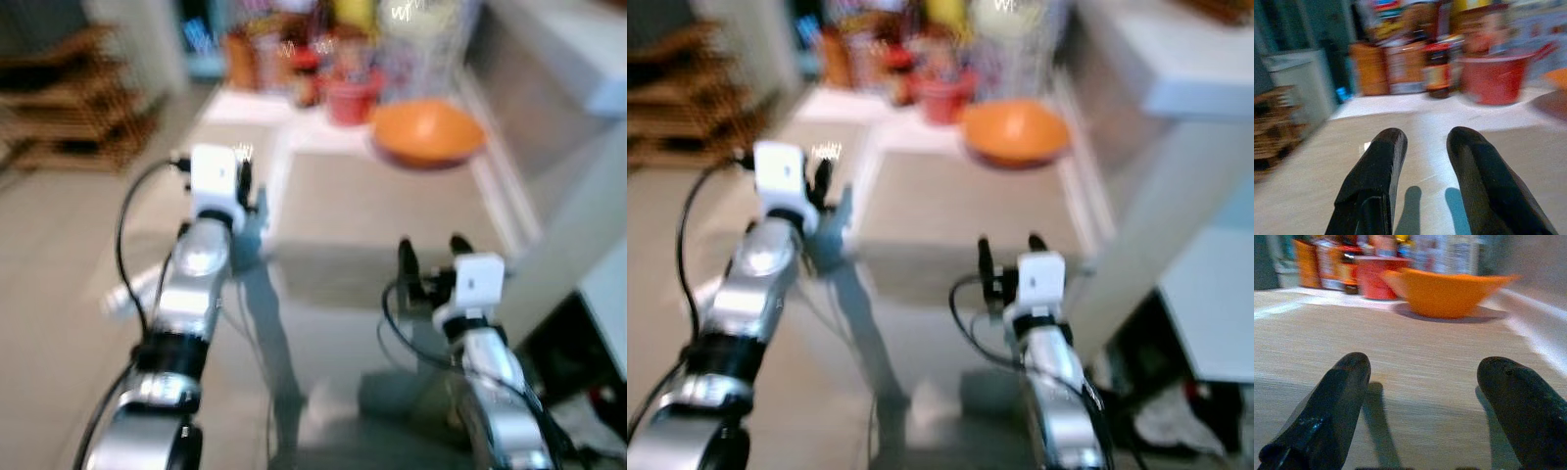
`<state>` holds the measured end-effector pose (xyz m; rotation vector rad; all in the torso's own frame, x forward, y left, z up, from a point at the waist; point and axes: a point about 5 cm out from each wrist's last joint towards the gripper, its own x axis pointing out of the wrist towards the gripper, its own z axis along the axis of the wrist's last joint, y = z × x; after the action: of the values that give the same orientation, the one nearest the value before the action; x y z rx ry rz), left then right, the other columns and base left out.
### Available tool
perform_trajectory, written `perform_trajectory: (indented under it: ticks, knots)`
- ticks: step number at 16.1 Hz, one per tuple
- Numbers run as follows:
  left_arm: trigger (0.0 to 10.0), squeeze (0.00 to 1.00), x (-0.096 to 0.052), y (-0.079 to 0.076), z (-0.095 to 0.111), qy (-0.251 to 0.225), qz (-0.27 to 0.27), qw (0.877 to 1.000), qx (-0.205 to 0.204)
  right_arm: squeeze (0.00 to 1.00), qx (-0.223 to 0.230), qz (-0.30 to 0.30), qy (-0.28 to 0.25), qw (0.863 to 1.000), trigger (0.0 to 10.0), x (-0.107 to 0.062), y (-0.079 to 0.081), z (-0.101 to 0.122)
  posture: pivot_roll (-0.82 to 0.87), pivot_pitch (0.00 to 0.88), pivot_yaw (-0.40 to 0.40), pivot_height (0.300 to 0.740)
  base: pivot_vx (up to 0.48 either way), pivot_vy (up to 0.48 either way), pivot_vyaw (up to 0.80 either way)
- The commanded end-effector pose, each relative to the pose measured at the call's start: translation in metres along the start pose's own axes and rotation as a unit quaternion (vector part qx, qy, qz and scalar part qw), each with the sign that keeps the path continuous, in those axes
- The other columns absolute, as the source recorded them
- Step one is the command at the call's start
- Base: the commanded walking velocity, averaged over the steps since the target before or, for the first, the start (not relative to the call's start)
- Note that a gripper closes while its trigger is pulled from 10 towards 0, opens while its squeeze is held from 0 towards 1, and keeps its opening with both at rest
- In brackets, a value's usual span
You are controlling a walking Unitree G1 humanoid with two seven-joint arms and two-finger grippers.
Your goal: Setting the table
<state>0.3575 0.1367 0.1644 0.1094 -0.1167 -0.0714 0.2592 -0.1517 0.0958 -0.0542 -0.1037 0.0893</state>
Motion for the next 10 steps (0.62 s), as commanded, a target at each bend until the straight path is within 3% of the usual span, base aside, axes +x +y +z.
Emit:
perform_trajectory:
  ticks: [1, 3, 6, 10]
  knots:
    - [10.0, 0.0, 0.003, -0.006, 0.009, -0.014, -0.007, 1.0, 0.014, 0.0, -0.001, -0.008, 0.004, 1.0, 10.0, -0.002, -0.004, -0.001, 0.01, 0.0, 0.024, 0.74, 0.0, 0.0, 0.0]
    - [10.0, 0.0, 0.011, -0.006, 0.025, -0.02, -0.004, 1.0, 0.014, 0.0, 0.001, -0.005, 0.004, 1.0, 10.0, -0.002, -0.003, -0.001, 0.01, 0.0, 0.022, 0.74, 0.0, 0.0, 0.0]
    - [10.0, 0.0, 0.027, -0.003, 0.04, 0.008, 0.001, 1.0, 0.028, 0.0, 0.002, 0.001, 0.003, 1.0, 10.0, -0.004, 0.0, 0.0, 0.01, 0.0, 0.023, 0.74, 0.0, 0.0, 0.0]
    - [10.0, 0.0, 0.042, -0.005, 0.024, 0.136, -0.031, 0.99, 0.027, 0.0, 0.004, 0.005, 0.005, 1.0, 10.0, -0.006, 0.003, -0.002, 0.0, 0.0, 0.034, 0.74, 0.0, 0.0, 0.0]
